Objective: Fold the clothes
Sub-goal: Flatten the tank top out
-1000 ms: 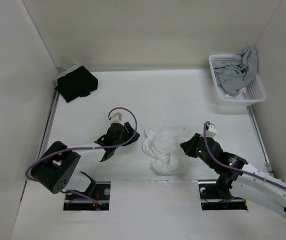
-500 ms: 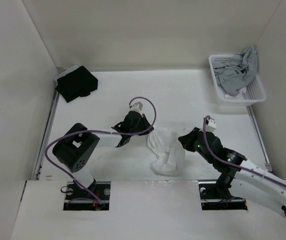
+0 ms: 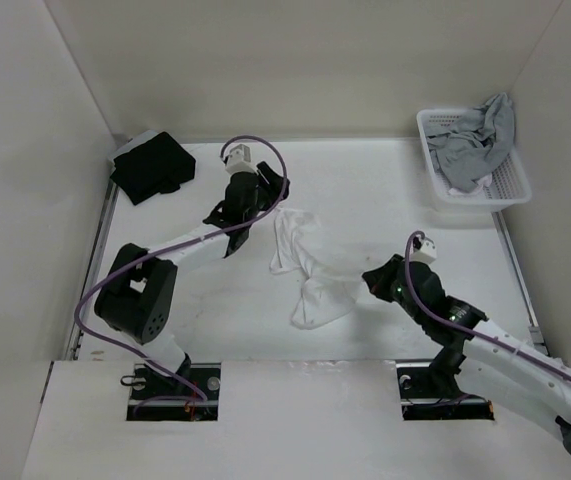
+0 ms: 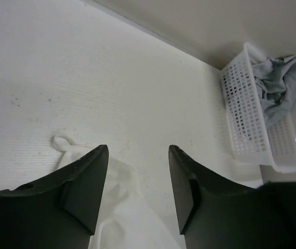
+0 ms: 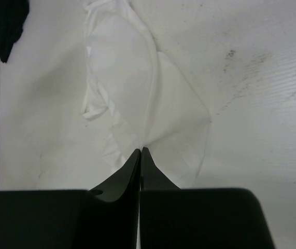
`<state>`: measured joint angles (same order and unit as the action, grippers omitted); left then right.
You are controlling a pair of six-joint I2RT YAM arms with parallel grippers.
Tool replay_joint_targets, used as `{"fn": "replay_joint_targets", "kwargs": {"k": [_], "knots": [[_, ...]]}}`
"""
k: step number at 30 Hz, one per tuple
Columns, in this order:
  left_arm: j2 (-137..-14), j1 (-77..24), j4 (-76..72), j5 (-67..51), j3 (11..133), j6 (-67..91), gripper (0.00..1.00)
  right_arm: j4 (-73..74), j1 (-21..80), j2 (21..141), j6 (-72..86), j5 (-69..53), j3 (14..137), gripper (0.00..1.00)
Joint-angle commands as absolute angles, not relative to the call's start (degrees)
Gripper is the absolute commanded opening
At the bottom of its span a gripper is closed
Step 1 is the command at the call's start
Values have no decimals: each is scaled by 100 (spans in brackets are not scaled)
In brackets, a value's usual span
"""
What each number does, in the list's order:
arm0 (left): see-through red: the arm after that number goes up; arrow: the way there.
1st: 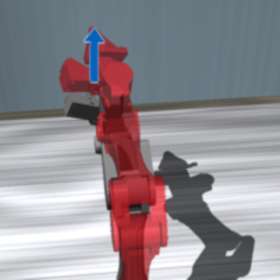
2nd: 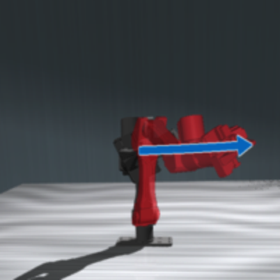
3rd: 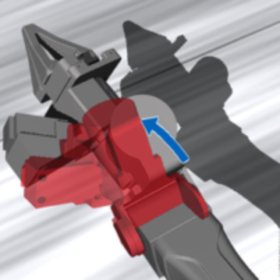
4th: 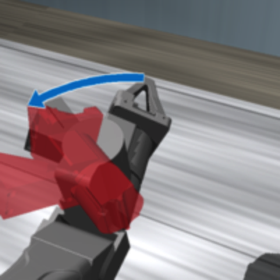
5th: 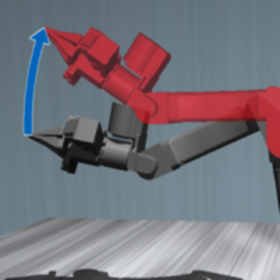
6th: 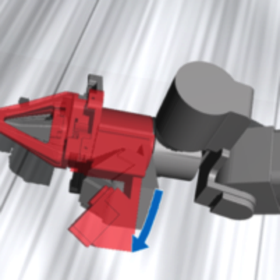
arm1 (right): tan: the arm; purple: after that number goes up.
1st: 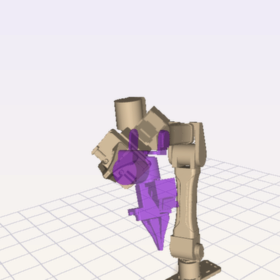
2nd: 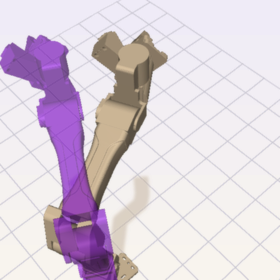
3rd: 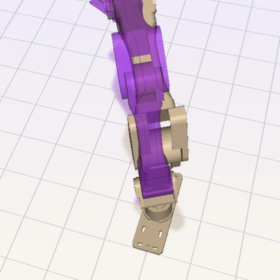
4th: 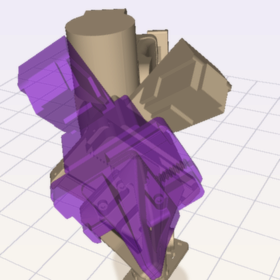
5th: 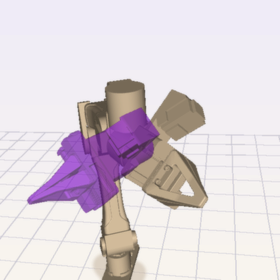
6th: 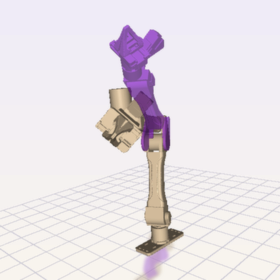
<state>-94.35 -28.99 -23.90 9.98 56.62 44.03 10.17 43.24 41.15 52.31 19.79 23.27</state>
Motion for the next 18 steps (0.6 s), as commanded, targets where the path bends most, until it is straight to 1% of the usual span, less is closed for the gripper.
{"fn": "replay_joint_targets", "kwargs": {"k": [1,2,4,6,8,10,12,13,15,18], "knots": [[-9134,-3132,-2137,1063,5250,4096,45,905,4092,4026,5344,1986,2189,0],[-8914,-3307,-2066,1072,4873,4009,37,975,4022,3956,5352,2012,2154,0],[-8449,-3737,-1873,1116,4161,3955,28,1063,3837,3798,5318,2022,2092,0],[-7870,-4255,-1322,1230,3484,4007,21,1063,3635,3709,5213,1934,2074,0],[-7481,-4582,-741,1353,3148,4156,18,1002,3485,3700,5089,1785,2083,0],[-7156,-4942,-39,1266,2954,4332,20,923,3371,3726,5002,1671,2109,0],[-7006,-5241,228,1108,2848,4447,27,835,3353,3727,4957,1591,2101,0],[-6944,-5417,237,1029,2778,4526,33,791,3344,3735,4948,1556,2074,0],[-6934,-5585,45,1028,2646,4657,41,704,3344,3770,4966,1512,2022,0],[-7127,-5568,-341,792,2558,4790,43,615,3370,3779,5018,1477,1951,0]]}}
